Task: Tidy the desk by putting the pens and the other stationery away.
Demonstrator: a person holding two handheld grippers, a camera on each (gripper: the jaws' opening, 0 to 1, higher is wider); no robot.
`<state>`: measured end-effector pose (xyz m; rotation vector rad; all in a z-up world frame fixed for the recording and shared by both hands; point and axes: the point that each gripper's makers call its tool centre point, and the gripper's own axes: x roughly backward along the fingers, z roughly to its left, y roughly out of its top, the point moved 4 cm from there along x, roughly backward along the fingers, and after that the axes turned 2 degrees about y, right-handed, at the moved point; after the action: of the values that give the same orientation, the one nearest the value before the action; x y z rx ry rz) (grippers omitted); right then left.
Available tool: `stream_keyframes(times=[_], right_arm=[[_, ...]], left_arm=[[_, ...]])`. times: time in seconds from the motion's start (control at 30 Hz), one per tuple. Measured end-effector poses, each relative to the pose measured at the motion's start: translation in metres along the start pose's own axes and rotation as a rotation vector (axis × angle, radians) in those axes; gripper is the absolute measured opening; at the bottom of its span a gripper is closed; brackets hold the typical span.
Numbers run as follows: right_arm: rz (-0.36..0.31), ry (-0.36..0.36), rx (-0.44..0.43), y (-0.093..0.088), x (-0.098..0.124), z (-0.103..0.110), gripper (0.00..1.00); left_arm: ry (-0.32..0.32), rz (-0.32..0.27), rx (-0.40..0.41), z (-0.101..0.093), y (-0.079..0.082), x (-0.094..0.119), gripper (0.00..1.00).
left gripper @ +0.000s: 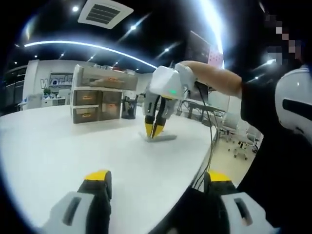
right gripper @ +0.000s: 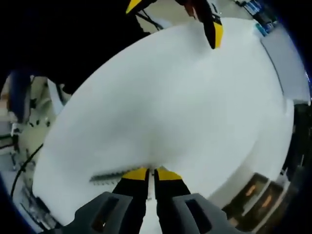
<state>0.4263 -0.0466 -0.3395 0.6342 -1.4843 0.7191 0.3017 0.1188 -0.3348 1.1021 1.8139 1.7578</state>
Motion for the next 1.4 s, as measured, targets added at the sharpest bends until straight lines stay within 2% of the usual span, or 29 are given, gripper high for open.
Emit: stream_keyframes(times=[0.07, 0.23, 0.43, 0.73, 0.87, 0.97, 1.13, 1.33, 1.4], right_arm=[[0.007, 0.028, -0.004, -0.002, 0.0, 0.001, 0.02], [0.022, 0.04, 0.014, -0.003, -0.001, 0.001, 0.0], [0.012, 0.003, 0.013, 0.002, 0.0, 0.006, 0.0], [-0.005, -0.032, -0.019, 0.0, 0.016, 0.016, 0.0], [-0.008, -0.041, -0.02, 0.006, 0.023, 0.022, 0.0], [-0.017, -0.052, -0.021, 0.009, 0.027, 0.024, 0.0], [-0.025, -0.07, -0.017, 0.012, 0.033, 0.026, 0.0], [-0.03, -0.089, -0.006, 0.016, 0.038, 0.027, 0.0], [-0.034, -0.098, 0.0, 0.018, 0.04, 0.027, 0.0]], left_arm=[[-0.001, 0.003, -0.002, -0.001, -0.001, 0.0, 0.77], [0.003, 0.0, -0.002, -0.002, 0.0, 0.001, 0.76], [0.002, 0.003, -0.01, -0.004, 0.0, 0.002, 0.76], [-0.005, 0.011, -0.06, -0.007, 0.005, -0.007, 0.77], [0.011, 0.015, -0.119, 0.001, 0.013, -0.016, 0.77], [-0.002, 0.01, -0.165, 0.004, 0.02, -0.024, 0.77], [-0.024, 0.041, -0.337, 0.013, 0.03, -0.042, 0.77], [-0.121, 0.058, -0.453, 0.001, 0.033, -0.072, 0.77], [-0.137, 0.061, -0.464, -0.001, 0.033, -0.078, 0.77]])
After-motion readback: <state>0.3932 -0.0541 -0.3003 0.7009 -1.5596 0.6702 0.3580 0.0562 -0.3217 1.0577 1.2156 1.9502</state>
